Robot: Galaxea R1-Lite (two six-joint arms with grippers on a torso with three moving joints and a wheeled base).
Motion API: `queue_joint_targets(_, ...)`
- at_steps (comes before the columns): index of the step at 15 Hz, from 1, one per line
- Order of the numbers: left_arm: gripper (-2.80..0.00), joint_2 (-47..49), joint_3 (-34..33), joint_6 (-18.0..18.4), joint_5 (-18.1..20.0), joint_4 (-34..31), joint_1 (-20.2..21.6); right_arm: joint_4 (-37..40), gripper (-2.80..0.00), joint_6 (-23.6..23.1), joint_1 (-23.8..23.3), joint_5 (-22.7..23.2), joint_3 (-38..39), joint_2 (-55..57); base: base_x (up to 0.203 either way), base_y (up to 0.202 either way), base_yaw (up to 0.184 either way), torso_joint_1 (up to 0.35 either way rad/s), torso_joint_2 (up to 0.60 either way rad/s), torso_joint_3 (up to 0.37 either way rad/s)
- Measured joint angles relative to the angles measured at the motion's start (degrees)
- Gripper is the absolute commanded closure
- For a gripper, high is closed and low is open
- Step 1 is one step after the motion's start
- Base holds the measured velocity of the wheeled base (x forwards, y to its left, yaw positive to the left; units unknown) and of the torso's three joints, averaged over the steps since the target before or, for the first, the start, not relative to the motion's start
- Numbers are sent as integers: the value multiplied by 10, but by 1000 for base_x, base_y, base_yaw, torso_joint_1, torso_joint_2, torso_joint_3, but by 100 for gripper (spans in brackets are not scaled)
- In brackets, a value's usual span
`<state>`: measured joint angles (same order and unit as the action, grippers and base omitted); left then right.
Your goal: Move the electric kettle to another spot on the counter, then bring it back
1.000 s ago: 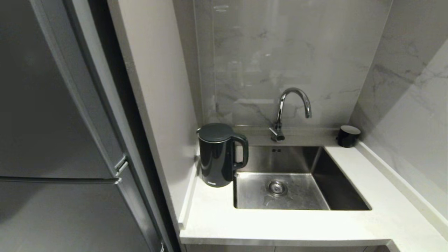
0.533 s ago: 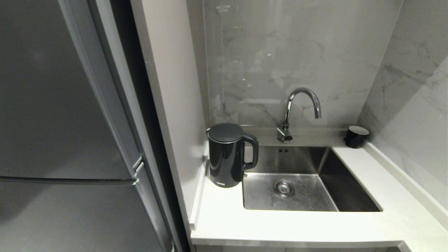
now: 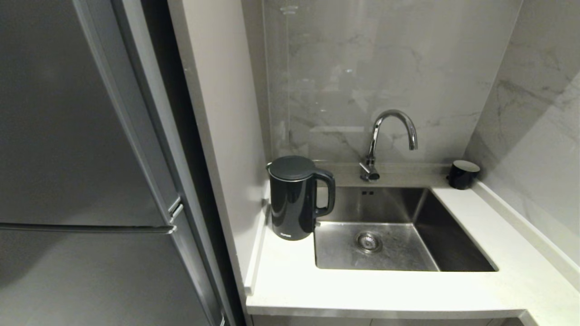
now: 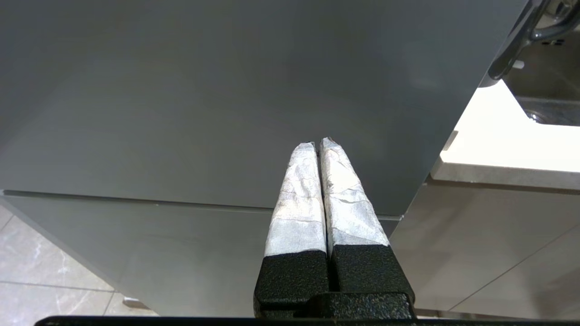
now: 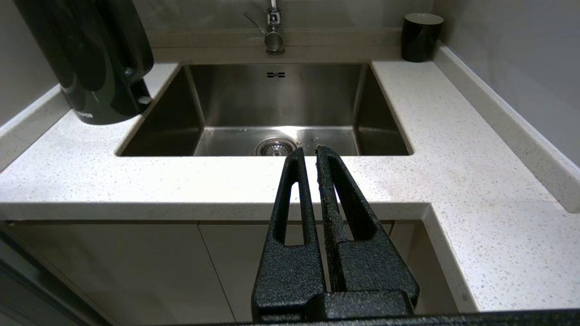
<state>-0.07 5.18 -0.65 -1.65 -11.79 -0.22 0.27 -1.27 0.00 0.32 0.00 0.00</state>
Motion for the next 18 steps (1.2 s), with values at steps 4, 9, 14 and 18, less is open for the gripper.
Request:
queue_joint_targets(4,0,0,0,0,0,0,0,0,0,3,0,0,0,0,0,0,0,-130,321,186)
queue_joint_targets(9,0,0,0,0,0,0,0,0,0,3,0,0,0,0,0,0,0,-129,323,193)
queue_joint_targets(14,0,0,0,0,0,0,0,0,0,3,0,0,0,0,0,0,0,-131,333,199)
queue_joint_targets(18,0,0,0,0,0,0,0,0,0,3,0,0,0,0,0,0,0,-131,348,217)
